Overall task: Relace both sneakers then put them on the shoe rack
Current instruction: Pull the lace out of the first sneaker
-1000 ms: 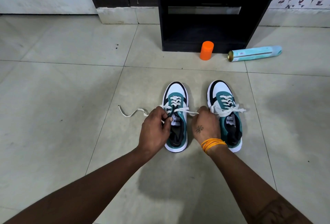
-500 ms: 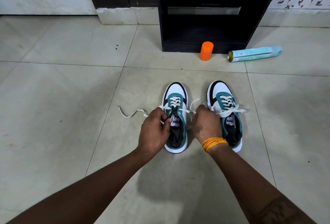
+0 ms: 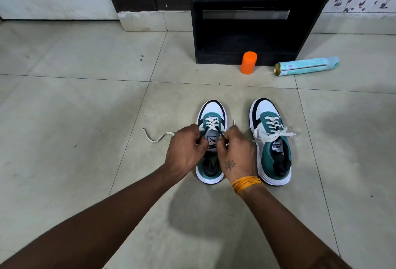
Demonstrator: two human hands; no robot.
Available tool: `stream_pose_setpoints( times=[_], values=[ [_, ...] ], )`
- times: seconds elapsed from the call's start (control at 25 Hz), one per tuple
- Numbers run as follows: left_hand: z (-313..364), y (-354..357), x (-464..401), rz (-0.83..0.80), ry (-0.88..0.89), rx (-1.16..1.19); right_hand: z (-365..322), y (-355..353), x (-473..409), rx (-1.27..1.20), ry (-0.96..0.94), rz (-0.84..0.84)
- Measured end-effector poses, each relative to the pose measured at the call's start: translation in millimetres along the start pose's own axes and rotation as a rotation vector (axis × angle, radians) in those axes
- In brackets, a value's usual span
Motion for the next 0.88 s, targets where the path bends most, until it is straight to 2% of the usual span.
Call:
stream_pose_setpoints(
  times=[0.12,0.2,0.32,0.4,0.56,0.64,0.76,0.88],
  values=[
    [-19.7,3.3,2.6,0.015,-0.282,0.221,19.9,-2.9,0.0,-0.255,0.271,0.124],
    [-26.3,6.2,7.4,0.02,-0.352,0.315,20.6,-1.1,5.4,-0.277,0.291,0.149],
    [-24.5,9.3,11.4,-0.036,-0.241,0.33,12.3,-0.8,14.2,-0.262,0.204,0.16],
    [-15.2,4.3,12.4,-0.034,-0.102,0.208,7.0,-0.2,15.0,-0.227,0.11,0.129],
    [7.4,-16.5,1.3,0.118,0.154,-0.034,6.5,5.4,17.7,-0.218,0.018,0.065],
    [20.4,-17.0,-12.0,0.059,0.27,-0.171,5.7,7.5,22.9,-0.218,-0.015,0.057],
    [29.2,-7.5,-25.9,-0.145,0.282,-0.258,2.4,7.1,26.5,-0.199,-0.05,0.069],
    [28.5,-6.8,-36.6,-0.144,0.287,-0.199,3.9,6.8,25.8,-0.191,-0.026,0.069]
  ],
)
Point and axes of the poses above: each hand's wrist, its own x-axis away from the middle knuckle, its own y-axis out of the palm, z = x × y, the point moved 6 cm from there along -x, towards the middle knuckle, and after that the axes turned 7 degrees about -x, right-handed, at the moved point
